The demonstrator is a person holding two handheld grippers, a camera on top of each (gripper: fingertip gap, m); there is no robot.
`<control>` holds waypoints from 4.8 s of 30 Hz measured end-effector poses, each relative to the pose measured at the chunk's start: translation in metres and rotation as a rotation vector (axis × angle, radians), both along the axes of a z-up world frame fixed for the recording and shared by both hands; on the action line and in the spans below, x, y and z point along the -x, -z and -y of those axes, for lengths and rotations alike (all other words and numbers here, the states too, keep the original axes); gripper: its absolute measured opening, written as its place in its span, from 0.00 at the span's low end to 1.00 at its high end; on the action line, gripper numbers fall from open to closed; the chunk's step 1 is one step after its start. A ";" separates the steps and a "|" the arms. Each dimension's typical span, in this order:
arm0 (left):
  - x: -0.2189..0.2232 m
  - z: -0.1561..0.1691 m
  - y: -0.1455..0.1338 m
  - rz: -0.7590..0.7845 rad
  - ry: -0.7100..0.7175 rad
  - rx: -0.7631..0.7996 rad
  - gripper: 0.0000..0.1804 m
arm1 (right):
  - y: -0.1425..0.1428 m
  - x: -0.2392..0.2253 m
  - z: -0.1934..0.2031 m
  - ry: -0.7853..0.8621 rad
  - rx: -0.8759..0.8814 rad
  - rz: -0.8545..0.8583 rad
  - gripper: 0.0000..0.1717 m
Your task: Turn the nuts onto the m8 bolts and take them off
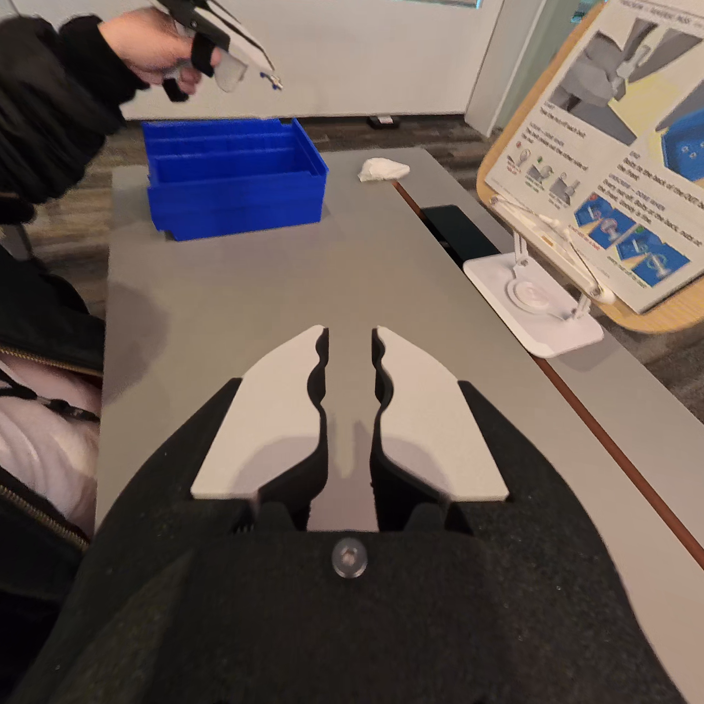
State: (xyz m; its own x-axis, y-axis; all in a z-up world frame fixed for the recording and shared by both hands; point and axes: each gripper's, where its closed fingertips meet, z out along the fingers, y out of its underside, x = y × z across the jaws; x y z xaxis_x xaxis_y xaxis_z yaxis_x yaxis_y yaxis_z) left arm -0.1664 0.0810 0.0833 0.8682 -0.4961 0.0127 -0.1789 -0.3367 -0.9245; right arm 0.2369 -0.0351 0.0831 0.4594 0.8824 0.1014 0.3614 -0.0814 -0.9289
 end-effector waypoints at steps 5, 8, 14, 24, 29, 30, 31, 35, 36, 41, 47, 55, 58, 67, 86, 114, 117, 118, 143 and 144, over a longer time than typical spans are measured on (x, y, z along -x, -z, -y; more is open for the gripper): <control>-0.148 0.041 -0.059 0.026 0.289 -0.227 0.06 | -0.023 0.057 0.001 -0.122 0.020 -0.233 0.11; -0.222 0.062 -0.067 0.104 0.453 -0.243 0.06 | -0.032 0.082 0.002 -0.218 0.042 -0.386 0.12; -0.284 0.086 -0.074 0.121 0.556 -0.324 0.06 | -0.056 0.078 -0.021 -0.275 0.412 -0.899 0.16; -0.299 0.097 -0.081 0.053 0.521 -0.477 0.00 | -0.047 0.115 -0.018 -0.435 0.925 -1.122 0.23; -0.293 0.067 -0.019 -0.052 0.450 -0.353 0.00 | 0.012 0.101 -0.043 -0.186 0.770 -0.960 0.16; -0.287 0.065 0.000 -0.050 0.428 -0.324 0.00 | 0.024 0.092 -0.051 -0.118 0.714 -0.927 0.15; -0.281 0.064 0.017 -0.049 0.406 -0.306 0.00 | 0.035 0.085 -0.056 -0.070 0.683 -0.904 0.15; -0.239 0.058 0.040 0.060 0.256 -0.357 0.00 | 0.052 0.077 -0.062 -0.062 0.678 -0.905 0.15; -0.228 0.055 0.039 0.113 0.224 -0.384 0.00 | 0.053 0.079 -0.062 -0.078 0.683 -0.902 0.15; -0.201 0.047 0.037 0.179 0.220 -0.381 0.00 | 0.059 0.091 -0.055 -0.112 0.677 -0.840 0.13; -0.206 0.058 -0.001 0.178 0.293 -0.416 0.00 | 0.062 0.107 -0.043 -0.161 0.641 -0.744 0.13; -0.169 0.116 -0.043 0.058 0.316 -0.438 0.00 | 0.087 0.155 0.000 -0.336 0.574 -0.432 0.15; -0.142 0.130 -0.045 0.026 0.290 -0.425 0.00 | 0.091 0.164 0.006 -0.360 0.571 -0.403 0.15; -0.059 0.212 0.085 -0.194 0.172 -0.065 0.09 | 0.105 0.176 0.034 -0.421 0.544 -0.245 0.16; -0.030 0.262 0.238 -0.243 0.133 0.278 0.17 | 0.113 0.181 0.064 -0.456 0.533 -0.173 0.17; -0.253 0.127 0.068 -0.516 0.467 -0.459 0.04 | 0.067 0.154 0.004 -0.429 0.749 -0.404 0.23; -0.265 0.123 0.071 -0.499 0.501 -0.444 0.04 | 0.063 0.150 0.008 -0.492 0.818 -0.428 0.21; -0.268 0.121 0.072 -0.494 0.510 -0.443 0.04 | 0.066 0.149 0.010 -0.505 0.826 -0.402 0.18; -0.283 0.122 0.050 0.292 0.565 -0.275 0.13 | 0.024 0.134 0.016 -0.691 0.448 -0.593 0.09; -0.285 0.122 0.047 0.302 0.571 -0.282 0.11 | 0.024 0.134 0.017 -0.701 0.444 -0.599 0.09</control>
